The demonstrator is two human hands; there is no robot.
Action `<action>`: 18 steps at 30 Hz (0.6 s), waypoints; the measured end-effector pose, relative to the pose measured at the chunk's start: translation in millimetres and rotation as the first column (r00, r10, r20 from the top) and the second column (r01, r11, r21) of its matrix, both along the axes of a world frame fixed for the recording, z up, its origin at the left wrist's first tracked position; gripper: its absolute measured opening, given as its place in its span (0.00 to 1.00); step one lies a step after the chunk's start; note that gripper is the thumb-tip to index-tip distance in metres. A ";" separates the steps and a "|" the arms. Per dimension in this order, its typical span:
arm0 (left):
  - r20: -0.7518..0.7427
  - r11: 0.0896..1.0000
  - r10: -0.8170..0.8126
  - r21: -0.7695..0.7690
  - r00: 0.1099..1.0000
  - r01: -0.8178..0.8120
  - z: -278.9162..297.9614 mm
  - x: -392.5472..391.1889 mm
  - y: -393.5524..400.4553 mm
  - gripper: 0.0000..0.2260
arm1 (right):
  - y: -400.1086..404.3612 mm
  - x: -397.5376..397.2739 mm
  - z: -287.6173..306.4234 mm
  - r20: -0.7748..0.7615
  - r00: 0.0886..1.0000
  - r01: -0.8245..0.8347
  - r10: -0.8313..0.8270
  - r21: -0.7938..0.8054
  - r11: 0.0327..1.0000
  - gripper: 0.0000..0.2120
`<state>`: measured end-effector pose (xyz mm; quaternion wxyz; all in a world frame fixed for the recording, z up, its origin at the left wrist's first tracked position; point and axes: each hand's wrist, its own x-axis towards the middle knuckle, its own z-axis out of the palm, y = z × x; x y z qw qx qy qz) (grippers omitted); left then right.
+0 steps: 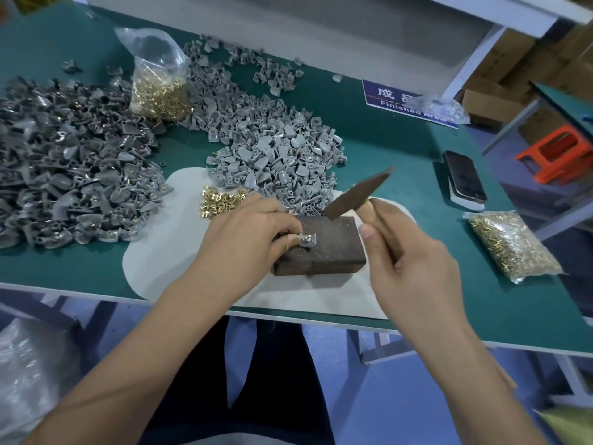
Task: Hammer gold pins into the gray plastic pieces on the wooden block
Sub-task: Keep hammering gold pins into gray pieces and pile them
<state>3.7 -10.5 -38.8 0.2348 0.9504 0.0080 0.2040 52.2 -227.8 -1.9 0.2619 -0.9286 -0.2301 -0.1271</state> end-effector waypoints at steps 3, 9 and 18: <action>0.009 1.000 -0.004 0.024 1.000 0.004 -1.4 -0.2 0.6 0.04 | 5.2 -6.8 -5.6 -0.080 0.995 -0.069 0.060 -0.110 0.991 0.14; 0.027 0.999 0.000 0.048 1.000 -0.001 -2.7 0.5 1.7 0.04 | 4.3 -2.1 3.1 0.032 0.999 -0.041 0.041 0.005 0.999 0.17; 0.060 0.998 -0.021 0.054 0.998 0.018 -6.4 0.6 4.0 0.04 | 13.3 -8.6 -6.1 -0.061 0.991 -0.128 0.119 -0.166 0.978 0.16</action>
